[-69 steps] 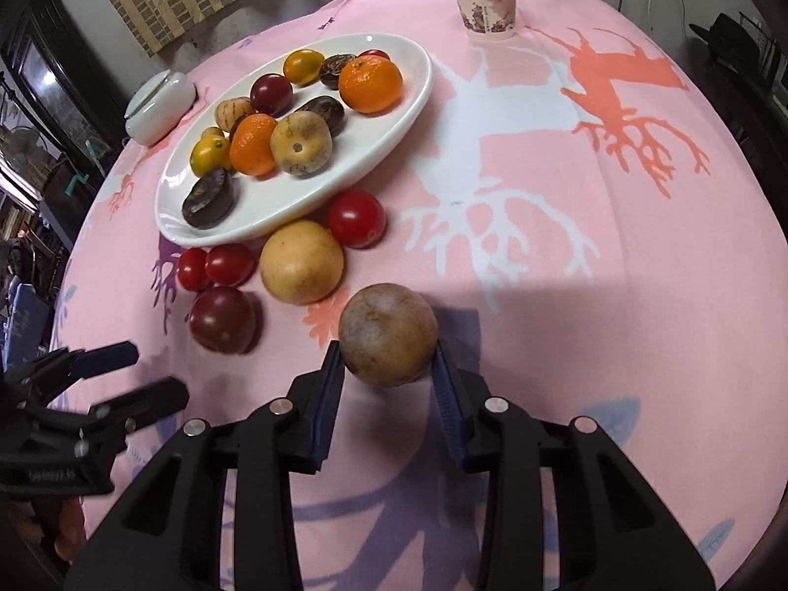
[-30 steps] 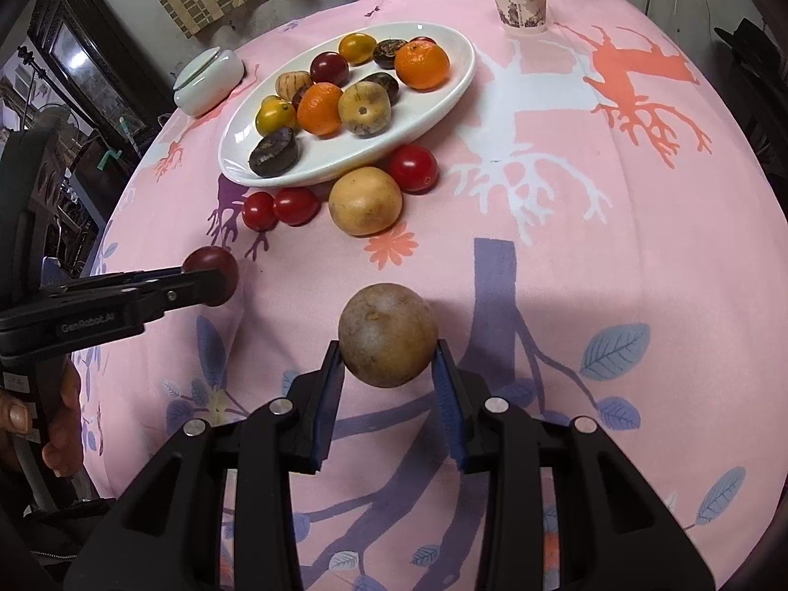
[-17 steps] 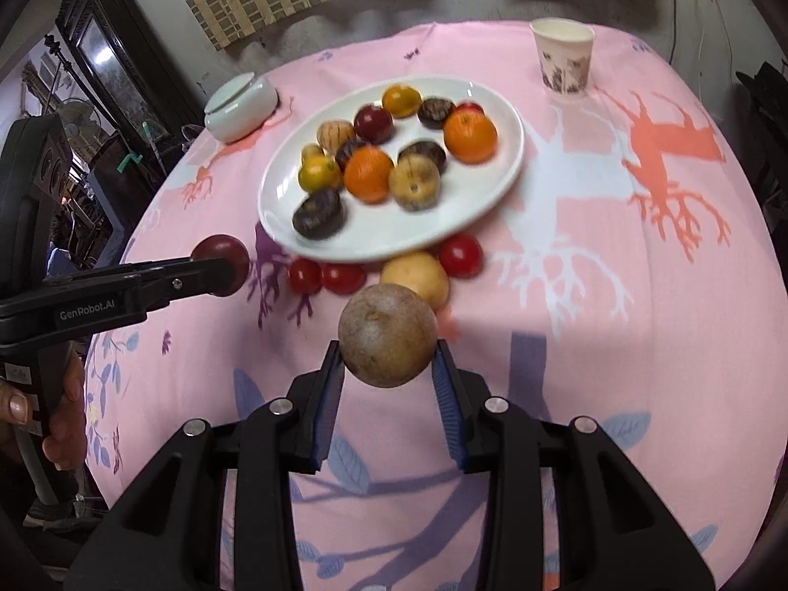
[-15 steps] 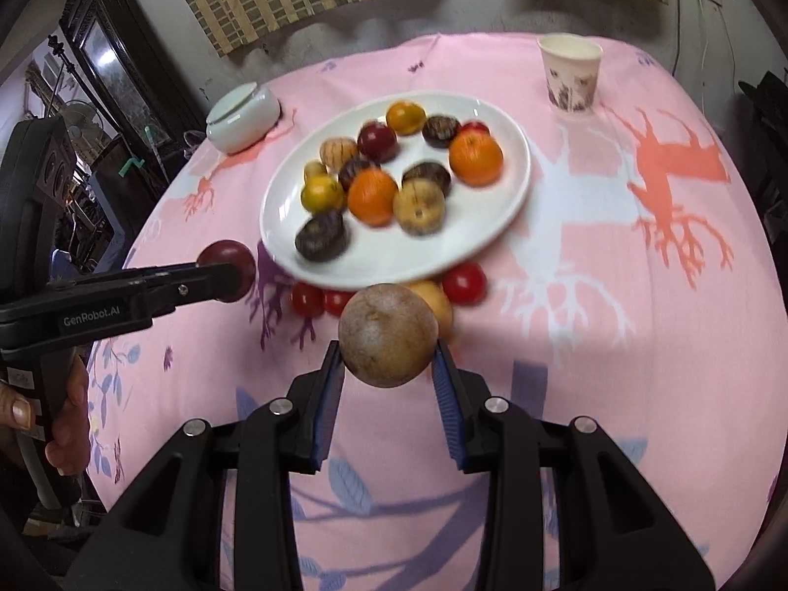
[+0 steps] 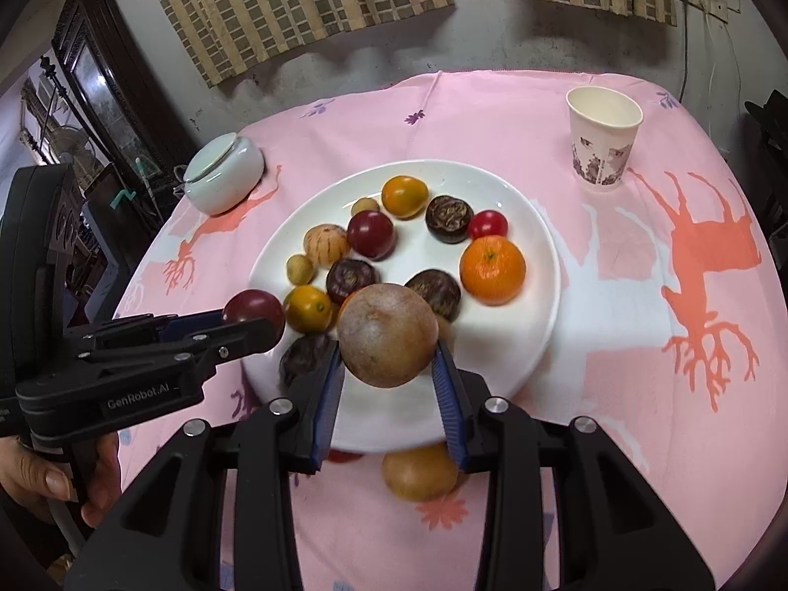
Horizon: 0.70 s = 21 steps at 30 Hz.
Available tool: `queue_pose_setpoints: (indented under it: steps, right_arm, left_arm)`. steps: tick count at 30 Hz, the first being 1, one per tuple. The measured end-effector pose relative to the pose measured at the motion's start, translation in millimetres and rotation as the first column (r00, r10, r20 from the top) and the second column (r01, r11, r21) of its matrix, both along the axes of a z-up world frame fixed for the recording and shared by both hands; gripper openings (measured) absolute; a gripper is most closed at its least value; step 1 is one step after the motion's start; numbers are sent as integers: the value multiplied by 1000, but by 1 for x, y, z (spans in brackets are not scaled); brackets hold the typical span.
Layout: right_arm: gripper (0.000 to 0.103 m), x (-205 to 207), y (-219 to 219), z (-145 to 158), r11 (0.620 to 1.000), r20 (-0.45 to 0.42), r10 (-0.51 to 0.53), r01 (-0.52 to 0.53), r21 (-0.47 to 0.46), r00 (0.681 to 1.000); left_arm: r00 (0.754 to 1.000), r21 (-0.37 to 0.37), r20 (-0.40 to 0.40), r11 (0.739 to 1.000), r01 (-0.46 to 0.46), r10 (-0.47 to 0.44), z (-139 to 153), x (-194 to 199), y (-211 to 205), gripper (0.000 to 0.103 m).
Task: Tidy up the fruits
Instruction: 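Carry the plum and brown fruit over the plate and open both grippers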
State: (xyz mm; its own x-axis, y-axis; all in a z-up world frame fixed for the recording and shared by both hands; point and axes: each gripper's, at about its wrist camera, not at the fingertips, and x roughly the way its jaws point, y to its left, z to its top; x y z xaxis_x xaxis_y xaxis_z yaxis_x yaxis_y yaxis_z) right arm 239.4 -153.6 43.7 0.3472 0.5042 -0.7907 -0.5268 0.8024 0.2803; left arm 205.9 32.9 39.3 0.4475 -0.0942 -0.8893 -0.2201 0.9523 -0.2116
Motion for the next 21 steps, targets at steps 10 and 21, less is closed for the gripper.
queue_pose_setpoints:
  steps: [10, 21]
  right_arm:
    - [38, 33, 18, -21, 998, -34, -48, 46, -52, 998]
    - [41, 6, -11, -15, 997, -45, -78, 77, -23, 996]
  left_arm:
    - [999, 19, 29, 999, -45, 44, 1, 18, 7, 68]
    - [997, -13, 49, 998, -65, 65, 17, -19, 4, 78]
